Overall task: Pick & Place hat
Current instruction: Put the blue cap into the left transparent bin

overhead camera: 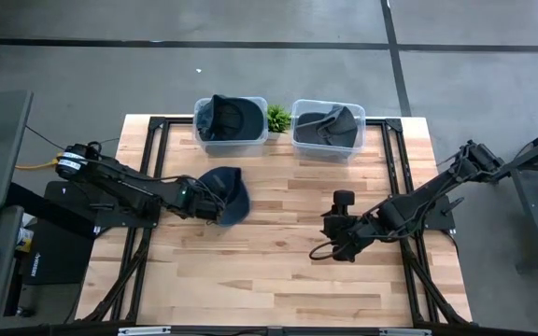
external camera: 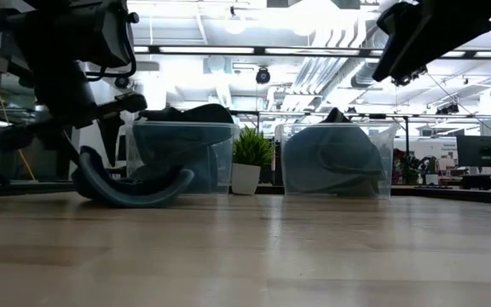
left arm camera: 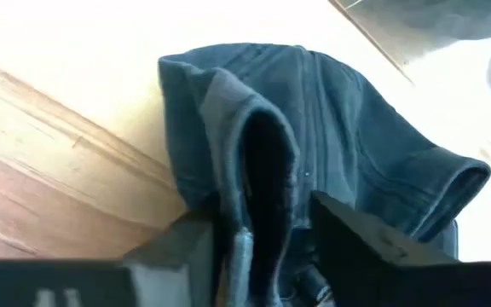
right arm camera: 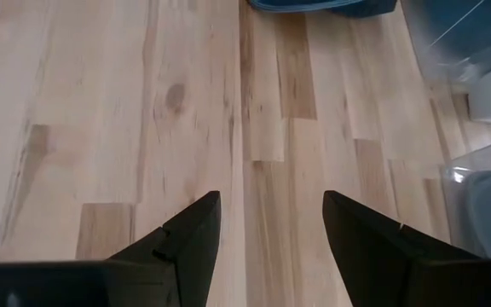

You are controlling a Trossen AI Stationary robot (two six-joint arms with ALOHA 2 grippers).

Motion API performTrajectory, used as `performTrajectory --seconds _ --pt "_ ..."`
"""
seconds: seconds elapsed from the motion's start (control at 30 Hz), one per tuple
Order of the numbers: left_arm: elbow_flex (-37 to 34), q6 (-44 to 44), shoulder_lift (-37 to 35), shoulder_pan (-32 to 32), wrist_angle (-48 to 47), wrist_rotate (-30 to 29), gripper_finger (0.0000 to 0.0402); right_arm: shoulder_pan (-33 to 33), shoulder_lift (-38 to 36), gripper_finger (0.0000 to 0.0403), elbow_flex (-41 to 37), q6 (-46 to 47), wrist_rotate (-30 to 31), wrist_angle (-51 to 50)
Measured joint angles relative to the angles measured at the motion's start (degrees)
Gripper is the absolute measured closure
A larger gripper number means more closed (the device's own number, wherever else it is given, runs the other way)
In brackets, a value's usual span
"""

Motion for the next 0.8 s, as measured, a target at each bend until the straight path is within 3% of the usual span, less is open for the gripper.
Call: performTrajectory --seconds 0.17,0.43,0.63,0.8 --pt "0.0 0.0 0.0 0.0 0.0 0.0 0.0278 0.0 0.0 0.0201 0.0 1.2 -1.6 0.0" --pt "0.0 1.7 2.5 0.0 0.6 0.1 0.0296 0.8 0.0 0.0201 0.0 2.9 -1.7 0.2" --pt "0.0 3.1 5.3 0.0 3.0 0.0 0.0385 2.5 0.0 0.0201 0.0 3.8 -1.4 0.2" --pt "0.0 3.3 6.2 0.0 4.8 -1.9 0.0388 4.4 0.1 0.0201 0.0 4.2 -0.4 0.2"
